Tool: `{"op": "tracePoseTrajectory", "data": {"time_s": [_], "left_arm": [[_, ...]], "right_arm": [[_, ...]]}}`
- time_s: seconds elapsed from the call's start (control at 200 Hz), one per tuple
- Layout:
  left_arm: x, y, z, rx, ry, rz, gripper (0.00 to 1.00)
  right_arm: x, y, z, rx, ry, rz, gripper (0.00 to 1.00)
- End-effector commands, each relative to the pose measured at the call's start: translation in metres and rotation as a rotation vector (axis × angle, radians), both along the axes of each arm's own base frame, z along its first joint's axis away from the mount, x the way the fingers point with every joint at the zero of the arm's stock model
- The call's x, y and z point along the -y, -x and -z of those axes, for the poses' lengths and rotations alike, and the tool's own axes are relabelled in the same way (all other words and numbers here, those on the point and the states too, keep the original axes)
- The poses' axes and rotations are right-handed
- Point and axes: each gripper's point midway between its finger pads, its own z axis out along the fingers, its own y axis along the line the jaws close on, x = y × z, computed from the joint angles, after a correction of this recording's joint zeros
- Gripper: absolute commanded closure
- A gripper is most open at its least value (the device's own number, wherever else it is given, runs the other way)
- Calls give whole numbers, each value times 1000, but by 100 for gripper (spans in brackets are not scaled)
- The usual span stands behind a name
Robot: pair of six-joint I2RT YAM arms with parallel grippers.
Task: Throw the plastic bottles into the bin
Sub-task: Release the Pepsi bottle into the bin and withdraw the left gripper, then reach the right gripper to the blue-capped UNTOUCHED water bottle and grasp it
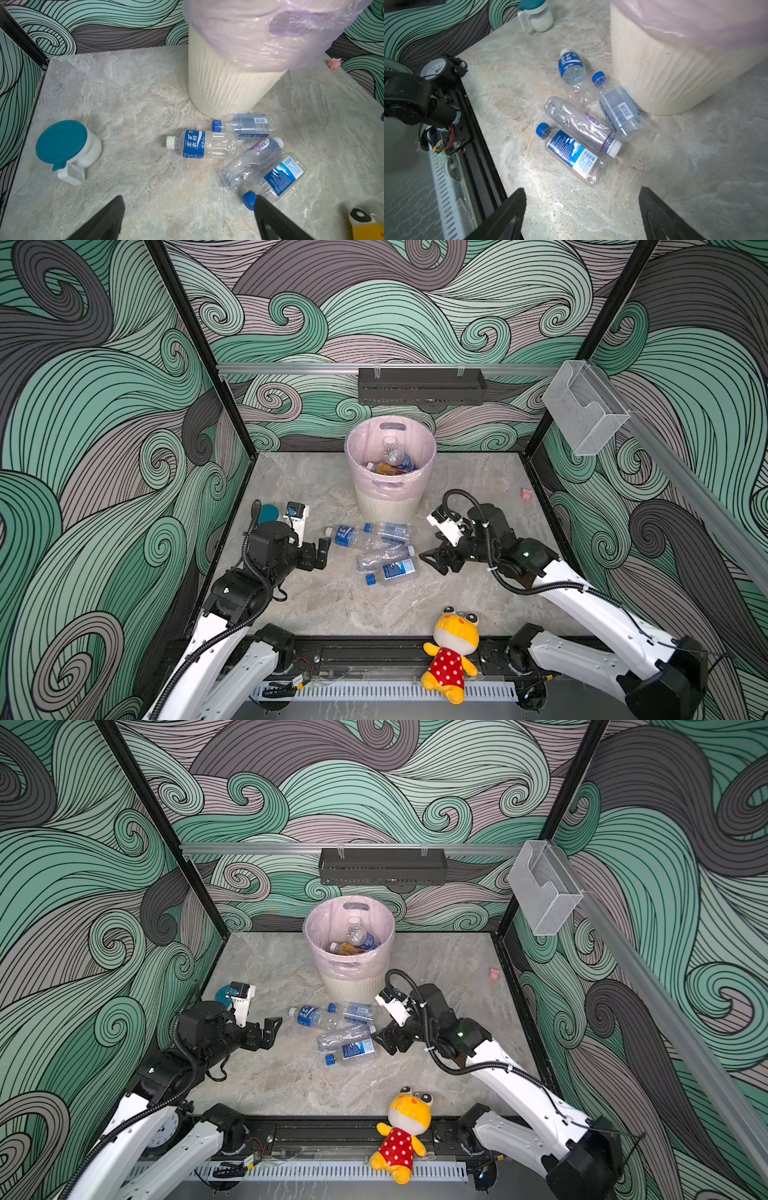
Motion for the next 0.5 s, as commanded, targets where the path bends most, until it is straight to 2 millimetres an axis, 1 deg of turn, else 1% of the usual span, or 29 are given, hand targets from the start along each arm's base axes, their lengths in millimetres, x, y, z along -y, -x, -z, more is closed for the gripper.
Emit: {"op": "tracePoseTrajectory", "data": {"time_s": [0.0, 0.13, 0.315, 0.496], "left_arm": [[-4, -3, -3, 27, 15, -32, 1], [-4, -3, -3, 26, 10, -31, 1], [1, -3, -2, 23, 22, -5, 1], [-1, -1, 0, 14, 15, -12, 1]], "right_arm": [[-9, 18, 18, -12, 100, -174, 15], [-25, 14, 33, 1, 171, -237, 16], [-43, 9, 64, -36, 301, -319, 17], [-57, 5, 98, -53, 431, -376, 19]]}}
